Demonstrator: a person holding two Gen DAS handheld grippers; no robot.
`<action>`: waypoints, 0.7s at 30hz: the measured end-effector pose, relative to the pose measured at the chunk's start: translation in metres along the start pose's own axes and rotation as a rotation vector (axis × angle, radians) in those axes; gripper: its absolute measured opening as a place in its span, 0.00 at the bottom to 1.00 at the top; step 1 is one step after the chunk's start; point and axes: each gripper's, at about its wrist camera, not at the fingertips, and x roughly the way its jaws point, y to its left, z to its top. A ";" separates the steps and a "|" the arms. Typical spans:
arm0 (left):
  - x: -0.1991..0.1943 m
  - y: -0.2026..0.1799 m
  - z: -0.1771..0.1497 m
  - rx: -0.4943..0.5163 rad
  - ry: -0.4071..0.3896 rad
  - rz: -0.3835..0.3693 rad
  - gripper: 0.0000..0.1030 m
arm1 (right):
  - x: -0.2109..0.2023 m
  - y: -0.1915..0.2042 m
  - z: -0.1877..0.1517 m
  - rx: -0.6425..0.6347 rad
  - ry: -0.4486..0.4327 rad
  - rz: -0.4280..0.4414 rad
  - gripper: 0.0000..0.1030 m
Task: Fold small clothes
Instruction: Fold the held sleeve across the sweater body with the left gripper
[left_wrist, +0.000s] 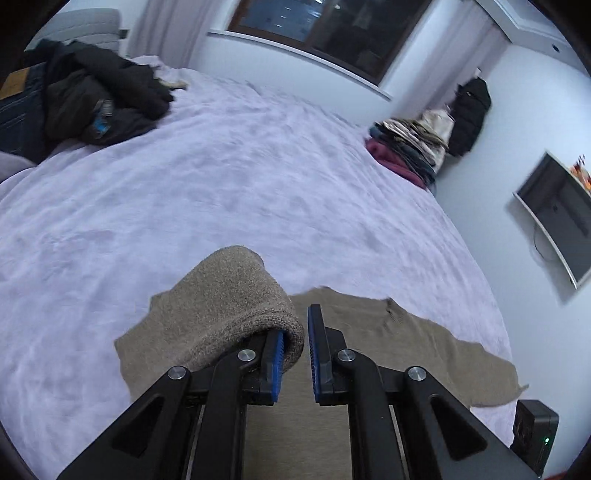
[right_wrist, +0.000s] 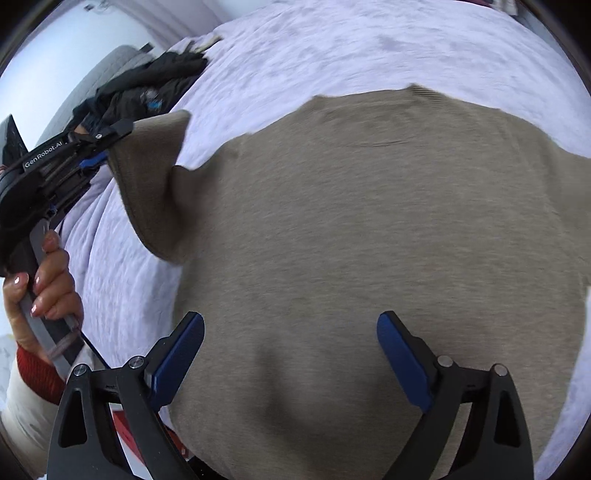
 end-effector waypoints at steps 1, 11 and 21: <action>0.014 -0.018 -0.005 0.027 0.028 -0.021 0.13 | -0.004 -0.008 0.000 0.018 -0.008 -0.005 0.93; 0.114 -0.099 -0.089 0.272 0.289 0.204 0.14 | -0.024 -0.100 -0.010 0.203 -0.033 -0.068 0.93; 0.022 -0.055 -0.079 0.225 0.144 0.381 0.94 | -0.037 -0.088 0.029 0.020 -0.101 -0.082 0.93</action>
